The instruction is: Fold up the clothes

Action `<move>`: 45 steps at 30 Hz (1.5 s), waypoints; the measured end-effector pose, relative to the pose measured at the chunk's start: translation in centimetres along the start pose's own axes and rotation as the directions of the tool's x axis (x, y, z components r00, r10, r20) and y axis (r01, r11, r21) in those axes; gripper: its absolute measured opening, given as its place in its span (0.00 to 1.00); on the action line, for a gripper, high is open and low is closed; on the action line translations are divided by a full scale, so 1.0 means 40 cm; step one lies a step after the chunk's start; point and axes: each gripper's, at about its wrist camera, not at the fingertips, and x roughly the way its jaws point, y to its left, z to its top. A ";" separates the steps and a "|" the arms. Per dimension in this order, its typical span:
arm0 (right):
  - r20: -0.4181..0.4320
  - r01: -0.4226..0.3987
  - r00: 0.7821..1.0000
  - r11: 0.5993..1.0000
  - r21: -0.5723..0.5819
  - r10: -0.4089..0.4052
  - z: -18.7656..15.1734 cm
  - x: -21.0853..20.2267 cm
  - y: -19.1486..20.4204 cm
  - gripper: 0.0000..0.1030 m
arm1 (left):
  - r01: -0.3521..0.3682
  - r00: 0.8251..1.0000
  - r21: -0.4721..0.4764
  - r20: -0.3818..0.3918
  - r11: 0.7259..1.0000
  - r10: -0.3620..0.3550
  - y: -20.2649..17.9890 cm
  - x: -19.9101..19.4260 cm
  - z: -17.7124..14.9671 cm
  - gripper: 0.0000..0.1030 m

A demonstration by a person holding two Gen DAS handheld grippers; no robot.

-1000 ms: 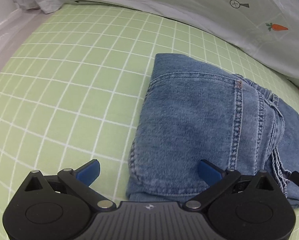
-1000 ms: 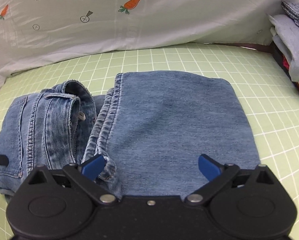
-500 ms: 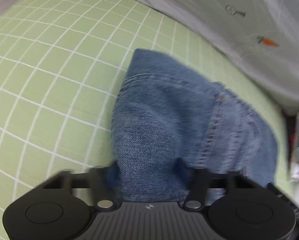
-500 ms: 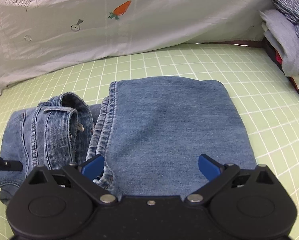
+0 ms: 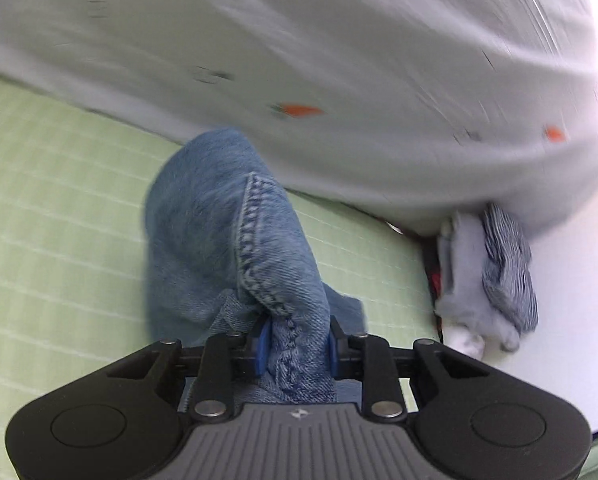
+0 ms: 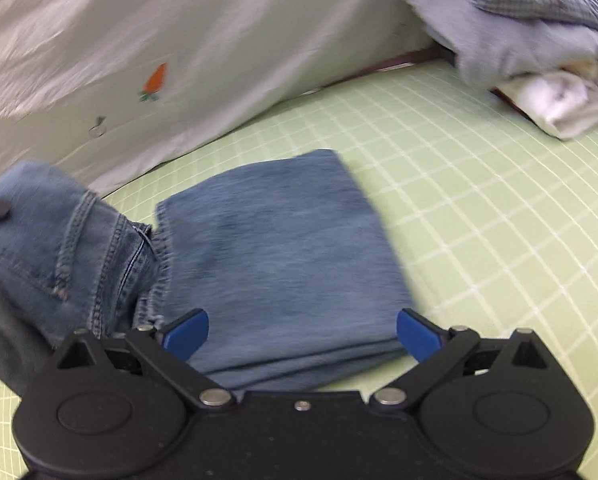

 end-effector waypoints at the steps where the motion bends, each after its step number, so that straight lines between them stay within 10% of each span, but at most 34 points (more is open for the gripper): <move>1: 0.002 0.008 1.000 1.000 0.002 -0.008 0.007 -0.001 -0.026 0.99 | 0.013 1.000 0.005 -0.021 1.000 -0.013 -0.028 0.042 -0.006 0.29; 8: -0.003 0.057 0.998 0.997 0.061 -0.056 0.097 0.051 -0.203 0.99 | 0.079 0.957 -0.202 -0.258 0.976 -0.131 -0.094 0.373 -0.087 0.50; 15: -0.040 -0.116 0.992 0.993 0.033 0.117 0.209 0.164 -0.186 0.99 | -0.108 0.991 -0.044 -0.079 0.993 0.104 -0.093 0.265 -0.086 0.74; 23: -0.138 -0.283 0.949 0.959 0.015 0.282 0.205 0.297 -0.033 0.97 | -0.377 0.922 -0.008 -0.100 0.926 0.375 0.018 0.242 -0.091 0.76; 27: -0.168 -0.340 0.920 0.934 0.111 0.355 0.207 0.327 -0.011 0.74 | -0.366 0.922 -0.013 -0.137 0.930 0.361 0.043 0.247 -0.108 0.77; 30: -0.176 -0.358 0.908 0.922 0.148 0.380 0.222 0.302 -0.025 0.23 | -0.373 0.917 0.050 -0.133 0.927 0.376 0.023 0.260 -0.108 0.77; 34: -0.042 -0.466 0.862 0.821 0.330 0.505 0.252 0.207 -0.115 0.13 | -0.334 0.933 0.121 -0.101 0.935 0.346 -0.023 0.260 -0.105 0.81; 38: 0.024 -0.374 0.924 0.892 0.254 0.381 0.259 0.150 -0.164 0.16 | -0.338 0.928 0.219 -0.083 0.915 0.363 -0.069 0.275 -0.119 0.84; 40: -0.042 -0.330 0.934 0.899 0.287 0.356 0.244 0.196 -0.191 0.56 | -0.334 0.922 0.223 -0.123 0.916 0.367 -0.061 0.299 -0.129 0.84; 45: -0.076 -0.298 0.940 0.910 0.288 0.332 0.218 0.252 -0.204 0.82 | -0.298 0.931 0.113 -0.186 0.948 0.315 -0.016 0.331 -0.123 0.88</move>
